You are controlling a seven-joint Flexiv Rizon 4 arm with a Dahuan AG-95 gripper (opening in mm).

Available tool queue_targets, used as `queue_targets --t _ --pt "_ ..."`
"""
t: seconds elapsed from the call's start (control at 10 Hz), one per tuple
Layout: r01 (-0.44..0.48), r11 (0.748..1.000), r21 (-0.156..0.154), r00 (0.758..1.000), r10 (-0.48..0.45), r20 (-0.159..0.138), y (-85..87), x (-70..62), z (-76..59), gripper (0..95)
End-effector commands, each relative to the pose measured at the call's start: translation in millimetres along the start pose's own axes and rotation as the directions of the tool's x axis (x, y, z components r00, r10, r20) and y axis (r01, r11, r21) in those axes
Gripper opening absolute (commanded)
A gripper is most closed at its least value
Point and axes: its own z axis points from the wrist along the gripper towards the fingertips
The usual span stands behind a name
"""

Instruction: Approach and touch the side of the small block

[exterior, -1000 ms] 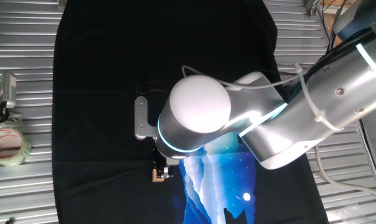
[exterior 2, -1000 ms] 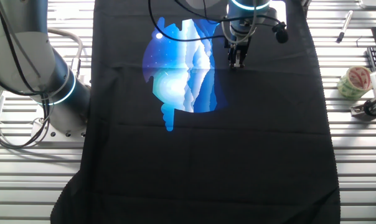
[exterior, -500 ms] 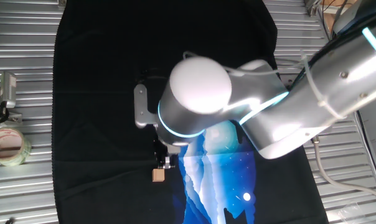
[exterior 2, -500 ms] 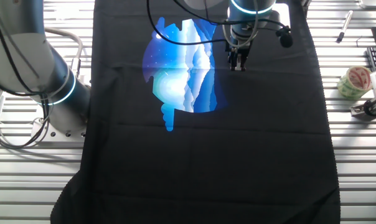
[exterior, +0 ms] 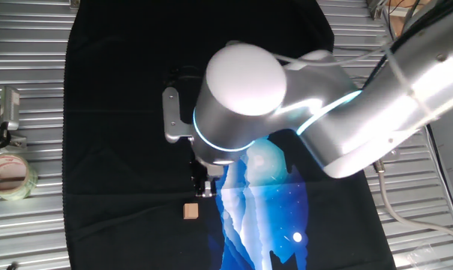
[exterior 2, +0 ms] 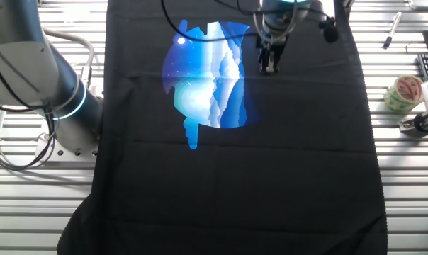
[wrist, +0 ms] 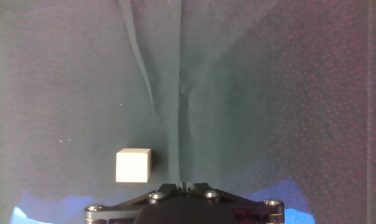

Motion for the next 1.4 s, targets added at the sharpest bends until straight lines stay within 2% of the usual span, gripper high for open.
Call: queue_targets --t 0.1,0.3,0.5,0.7,0.8,1.4 --pt "-0.011 1.000 0.013 1.000 0.011 -0.004 2.1 10.5 -15.0 0.0" --pt "0.002 1.000 0.009 1.000 -0.002 -0.011 -4.7 20.2 -26.0 0.0" --pt "0.031 1.000 0.003 0.999 -0.031 -0.031 -12.0 27.4 -33.4 0.0" --pt "0.054 0.998 -0.011 0.997 -0.054 -0.047 -12.7 30.0 -35.2 0.0" --pt "0.077 0.997 -0.006 0.995 -0.077 -0.062 -12.0 31.2 -35.6 0.0" --pt "0.097 0.995 -0.030 0.992 -0.099 -0.072 -11.3 30.8 -35.2 0.0"
